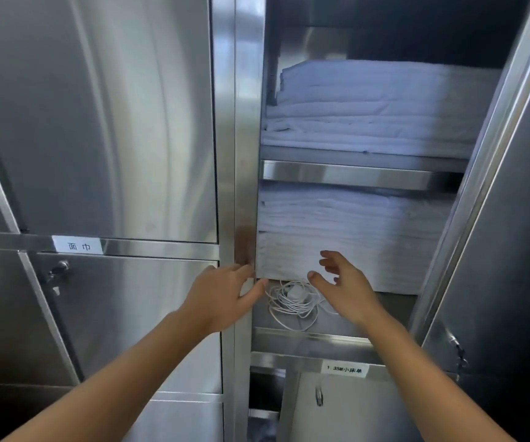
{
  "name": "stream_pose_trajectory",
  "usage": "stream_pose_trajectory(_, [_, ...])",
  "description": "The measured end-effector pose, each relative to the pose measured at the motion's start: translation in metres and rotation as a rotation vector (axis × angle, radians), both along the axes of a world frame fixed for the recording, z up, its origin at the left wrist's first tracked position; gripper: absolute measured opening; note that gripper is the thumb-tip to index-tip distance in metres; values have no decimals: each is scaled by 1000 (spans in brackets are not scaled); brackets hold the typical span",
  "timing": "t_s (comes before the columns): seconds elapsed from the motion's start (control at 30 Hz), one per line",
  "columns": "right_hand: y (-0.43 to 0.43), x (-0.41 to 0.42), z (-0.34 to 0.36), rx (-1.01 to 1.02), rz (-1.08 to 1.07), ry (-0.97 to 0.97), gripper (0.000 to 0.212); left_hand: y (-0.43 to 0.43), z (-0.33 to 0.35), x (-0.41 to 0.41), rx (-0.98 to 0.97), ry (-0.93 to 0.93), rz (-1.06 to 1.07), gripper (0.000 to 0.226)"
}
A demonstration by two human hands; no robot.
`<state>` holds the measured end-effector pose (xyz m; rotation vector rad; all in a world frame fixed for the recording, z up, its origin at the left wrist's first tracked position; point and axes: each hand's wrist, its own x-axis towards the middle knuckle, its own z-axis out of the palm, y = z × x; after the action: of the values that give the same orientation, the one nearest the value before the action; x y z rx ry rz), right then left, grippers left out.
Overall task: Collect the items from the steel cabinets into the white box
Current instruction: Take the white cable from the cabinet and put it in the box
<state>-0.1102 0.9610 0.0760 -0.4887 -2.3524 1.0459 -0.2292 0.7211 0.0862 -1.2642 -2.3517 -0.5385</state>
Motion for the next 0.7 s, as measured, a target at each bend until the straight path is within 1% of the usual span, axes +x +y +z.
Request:
stream_pose_trajectory(0.1, [-3, 0, -11, -14, 32, -16, 60, 2, -9, 7, 7, 3, 13, 53])
stream_pose_trajectory(0.2, [-6, 9, -23, 41, 43, -64, 59, 7, -23, 15, -39, 1, 7, 57])
stream_pose_trajectory(0.3, [-9, 25, -37, 125, 50, -138, 58, 14, -41, 21, -133, 92, -30, 59])
stream_pose_trajectory(0.37, [-10, 36, -45, 178, 31, -178, 57, 20, -52, 24, -160, 140, -72, 56])
stream_pose_trajectory(0.43, [-11, 46, -50, 214, 2, -223, 57, 27, -61, 26, -163, 136, -99, 54])
stream_pose_trajectory(0.53, [-13, 56, -59, 234, -19, -276, 57, 37, -71, 26, -152, 95, -130, 58])
stream_pose_trajectory(0.7, [-15, 62, -70, 236, -73, -318, 56, 49, -83, 26, -122, 64, -178, 57])
